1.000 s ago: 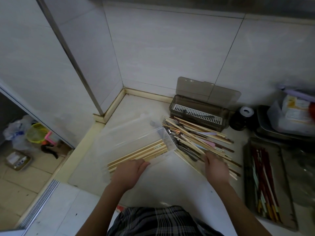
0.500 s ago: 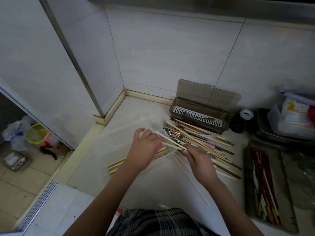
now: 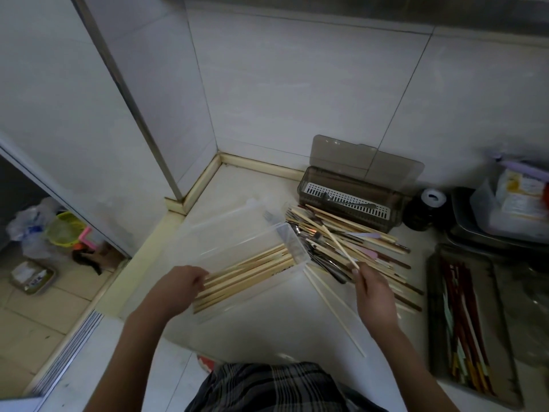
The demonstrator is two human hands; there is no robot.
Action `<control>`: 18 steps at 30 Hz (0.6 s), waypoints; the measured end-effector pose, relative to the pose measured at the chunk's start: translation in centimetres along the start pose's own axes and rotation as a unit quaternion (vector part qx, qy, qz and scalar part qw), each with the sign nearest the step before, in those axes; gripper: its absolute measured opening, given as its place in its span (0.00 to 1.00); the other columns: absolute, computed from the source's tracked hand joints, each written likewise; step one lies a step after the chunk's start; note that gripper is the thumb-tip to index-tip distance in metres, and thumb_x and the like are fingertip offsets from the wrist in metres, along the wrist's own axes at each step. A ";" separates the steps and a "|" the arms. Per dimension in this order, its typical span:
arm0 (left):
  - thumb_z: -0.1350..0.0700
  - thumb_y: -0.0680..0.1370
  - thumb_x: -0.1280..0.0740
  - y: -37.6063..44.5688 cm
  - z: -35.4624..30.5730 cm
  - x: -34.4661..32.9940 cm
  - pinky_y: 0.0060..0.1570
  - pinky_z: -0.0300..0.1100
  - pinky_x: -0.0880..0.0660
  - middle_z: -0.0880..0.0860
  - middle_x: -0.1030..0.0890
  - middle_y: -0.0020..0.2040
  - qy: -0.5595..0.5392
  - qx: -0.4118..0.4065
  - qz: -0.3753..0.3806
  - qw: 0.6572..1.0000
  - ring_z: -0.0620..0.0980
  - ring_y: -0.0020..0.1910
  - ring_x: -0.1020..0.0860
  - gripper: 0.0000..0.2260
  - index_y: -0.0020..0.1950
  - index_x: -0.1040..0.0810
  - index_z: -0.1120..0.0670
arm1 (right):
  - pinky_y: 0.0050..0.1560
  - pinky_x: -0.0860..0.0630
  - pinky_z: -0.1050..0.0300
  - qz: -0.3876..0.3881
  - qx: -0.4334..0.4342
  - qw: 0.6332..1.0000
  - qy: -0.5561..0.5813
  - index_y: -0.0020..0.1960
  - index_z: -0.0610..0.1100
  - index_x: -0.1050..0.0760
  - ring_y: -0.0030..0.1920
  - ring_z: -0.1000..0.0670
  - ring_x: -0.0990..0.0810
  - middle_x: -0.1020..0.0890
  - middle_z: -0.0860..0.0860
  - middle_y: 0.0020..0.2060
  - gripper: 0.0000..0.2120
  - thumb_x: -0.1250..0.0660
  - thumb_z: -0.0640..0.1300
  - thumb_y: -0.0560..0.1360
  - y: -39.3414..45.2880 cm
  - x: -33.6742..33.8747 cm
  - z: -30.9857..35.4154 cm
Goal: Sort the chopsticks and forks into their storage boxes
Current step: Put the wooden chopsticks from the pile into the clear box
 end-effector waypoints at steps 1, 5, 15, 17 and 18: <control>0.61 0.79 0.41 0.0 0.0 -0.5 0.53 0.43 0.27 0.54 0.19 0.53 0.020 0.007 0.011 1.000 0.51 0.50 0.22 0.13 0.60 0.23 0.56 | 0.37 0.28 0.52 0.015 0.003 1.000 -0.001 0.51 0.43 0.25 0.37 0.50 0.27 0.25 0.49 0.37 0.09 0.43 0.44 0.80 -0.1 -0.4 0.1; 0.59 0.80 0.42 0.4 -1.2 -2.8 0.61 0.42 0.33 0.54 0.23 0.62 0.016 -0.006 0.016 1.000 0.52 0.61 0.26 0.15 0.66 0.26 0.53 | 0.43 0.29 0.52 0.038 0.027 0.998 -0.030 0.59 0.43 0.24 0.43 0.43 0.23 0.22 0.46 0.42 0.16 0.47 0.47 0.81 -0.1 -1.4 0.7; 0.51 0.78 0.45 -2.5 -12.4 -0.3 0.64 0.50 0.33 0.53 0.22 0.61 0.044 -0.239 -0.264 0.933 0.52 0.61 0.25 0.18 0.64 0.26 0.53 | 0.45 0.36 0.55 0.034 0.171 0.984 -0.041 0.60 0.58 0.23 0.45 0.51 0.26 0.22 0.56 0.42 0.18 0.47 0.53 0.76 0.0 -0.2 6.9; 0.51 0.76 0.41 -2.4 -14.3 -1.8 0.61 0.50 0.30 0.49 0.19 0.56 0.121 -0.296 -0.234 0.918 0.49 0.56 0.21 0.14 0.60 0.23 0.48 | 0.46 0.36 0.54 0.046 0.202 0.978 -0.034 0.58 0.59 0.24 0.48 0.52 0.26 0.20 0.58 0.45 0.16 0.47 0.53 0.77 -0.4 -0.6 8.5; 0.53 0.74 0.38 -2.3 -14.7 -2.3 0.55 0.47 0.26 0.47 0.18 0.50 0.140 -0.307 -0.223 0.915 0.48 0.50 0.20 0.13 0.57 0.22 0.47 | 0.47 0.36 0.54 0.050 0.210 0.976 -0.031 0.57 0.59 0.24 0.48 0.52 0.25 0.20 0.59 0.46 0.15 0.46 0.53 0.77 -0.6 -0.8 8.9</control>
Point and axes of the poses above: each hand's wrist, its own y-axis towards the middle knuckle, its own x-axis out of the back of the hand, z = x × y, the point moved 6 cm from there along y, towards the middle knuckle
